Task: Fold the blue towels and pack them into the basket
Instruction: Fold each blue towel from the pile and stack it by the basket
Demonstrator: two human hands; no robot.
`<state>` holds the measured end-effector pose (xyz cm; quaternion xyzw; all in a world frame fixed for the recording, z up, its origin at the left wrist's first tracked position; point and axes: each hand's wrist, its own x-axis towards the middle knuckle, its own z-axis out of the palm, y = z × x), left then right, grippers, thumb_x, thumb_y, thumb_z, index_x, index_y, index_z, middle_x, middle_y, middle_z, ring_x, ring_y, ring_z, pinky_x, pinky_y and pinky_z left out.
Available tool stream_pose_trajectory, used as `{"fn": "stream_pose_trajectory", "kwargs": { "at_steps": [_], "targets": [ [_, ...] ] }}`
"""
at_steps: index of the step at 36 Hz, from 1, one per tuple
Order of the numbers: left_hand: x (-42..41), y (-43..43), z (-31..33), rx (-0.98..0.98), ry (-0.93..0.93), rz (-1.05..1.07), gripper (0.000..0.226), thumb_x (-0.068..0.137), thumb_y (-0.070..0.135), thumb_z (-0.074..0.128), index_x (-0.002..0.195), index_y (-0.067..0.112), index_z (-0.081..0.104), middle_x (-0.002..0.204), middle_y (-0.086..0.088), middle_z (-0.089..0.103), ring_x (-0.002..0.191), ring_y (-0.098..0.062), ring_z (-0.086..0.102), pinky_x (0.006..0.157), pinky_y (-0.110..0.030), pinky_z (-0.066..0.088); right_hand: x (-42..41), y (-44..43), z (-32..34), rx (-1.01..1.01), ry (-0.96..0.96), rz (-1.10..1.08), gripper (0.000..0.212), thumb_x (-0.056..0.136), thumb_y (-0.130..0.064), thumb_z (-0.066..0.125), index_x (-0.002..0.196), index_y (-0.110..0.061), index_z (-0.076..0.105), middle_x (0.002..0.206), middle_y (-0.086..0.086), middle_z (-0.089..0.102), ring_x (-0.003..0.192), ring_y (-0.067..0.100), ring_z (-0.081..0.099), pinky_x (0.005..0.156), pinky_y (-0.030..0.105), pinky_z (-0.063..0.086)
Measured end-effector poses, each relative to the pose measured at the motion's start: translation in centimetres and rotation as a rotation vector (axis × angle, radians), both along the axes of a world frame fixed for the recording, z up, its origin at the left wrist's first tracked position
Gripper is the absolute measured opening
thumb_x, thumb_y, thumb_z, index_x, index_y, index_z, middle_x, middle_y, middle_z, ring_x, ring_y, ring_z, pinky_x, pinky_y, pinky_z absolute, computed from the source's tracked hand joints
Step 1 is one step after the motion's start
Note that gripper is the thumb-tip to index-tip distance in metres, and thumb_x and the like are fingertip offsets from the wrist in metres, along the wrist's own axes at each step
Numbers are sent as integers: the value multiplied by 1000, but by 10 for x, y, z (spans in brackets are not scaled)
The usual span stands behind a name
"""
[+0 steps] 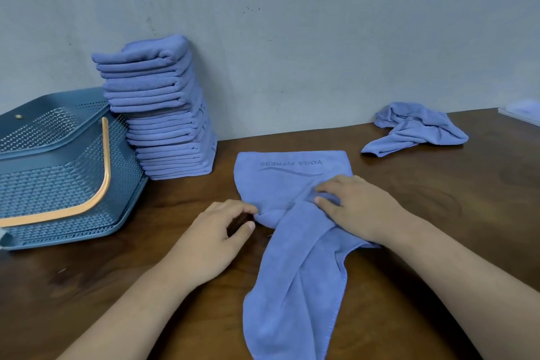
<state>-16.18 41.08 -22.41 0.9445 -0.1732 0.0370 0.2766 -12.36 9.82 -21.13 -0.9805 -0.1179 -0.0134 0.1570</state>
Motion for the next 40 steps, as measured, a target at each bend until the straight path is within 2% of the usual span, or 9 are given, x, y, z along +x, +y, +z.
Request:
{"fn": "stream_pose_trajectory", "kwargs": {
  "at_steps": [6, 10, 16, 20, 23, 25, 32, 37, 40],
  "targets": [
    [9, -6, -7, 172, 52, 50, 59, 108, 53, 42, 164, 45, 26, 164, 32, 23, 157, 2, 10, 131, -33, 11, 37, -7, -12, -65, 122, 54, 58, 109, -57, 32, 165, -40, 25, 175, -15, 15, 161, 10, 13, 131, 47, 9],
    [12, -8, -5, 153, 69, 119, 58, 108, 54, 43, 163, 39, 32, 170, 20, 27, 159, -5, 13, 132, -38, 14, 75, -18, -13, -22, 99, 70, 55, 111, -56, 31, 164, -42, 28, 174, -18, 15, 161, 6, 8, 130, 49, 0],
    [0, -13, 0, 67, 9, 9, 38, 104, 61, 48, 135, 46, 62, 144, 33, 48, 143, 6, 32, 126, -37, 24, 40, -9, -9, 27, -316, 145, 40, 106, -48, 46, 141, -37, 62, 145, -16, 58, 138, 12, 48, 115, 37, 29],
    [-9, -29, 1, -101, 45, -91, 28, 101, 64, 57, 112, 44, 73, 127, 33, 58, 130, 4, 44, 117, -35, 34, -6, -1, 4, 155, -287, 128, 29, 102, -55, 53, 125, -44, 66, 122, -27, 61, 109, -1, 51, 96, 33, 41],
    [-14, -39, 2, -131, -7, -150, 15, 102, 50, 64, 99, 37, 71, 119, 25, 63, 122, -3, 52, 109, -37, 43, -30, -5, 2, 219, -139, 162, 46, 95, -68, 58, 134, -45, 61, 123, -28, 59, 117, -5, 54, 101, 30, 47],
    [-21, -45, 8, -213, -45, -171, 15, 103, 43, 66, 94, 32, 68, 110, 17, 66, 113, -11, 58, 100, -37, 48, -37, -12, -1, 246, -33, 206, 49, 94, -51, 72, 141, -47, 57, 123, -28, 58, 119, -6, 55, 102, 26, 48],
    [-53, -59, 31, -326, -41, -391, 7, 105, 30, 68, 105, 24, 71, 123, 14, 68, 129, -17, 59, 106, -27, 45, -41, -38, 29, 544, -5, 210, 64, 85, 11, 59, 116, -42, 74, 109, -11, 69, 85, 15, 61, 79, 33, 54],
    [-56, -62, 26, -189, 98, -542, 23, 111, 32, 56, 131, 28, 67, 135, 19, 63, 137, -8, 54, 112, -30, 44, -44, -41, 32, 544, 56, 165, 44, 89, -5, 46, 101, -34, 76, 77, 0, 70, 69, 11, 59, 74, 37, 49],
    [-46, -57, 18, -83, 71, -500, 29, 114, 33, 49, 139, 33, 63, 138, 24, 61, 137, -3, 52, 114, -31, 42, -43, -42, 31, 494, 29, 178, 29, 101, -16, 53, 103, -34, 75, 76, -1, 72, 74, 20, 66, 80, 47, 56]
  ]
}}
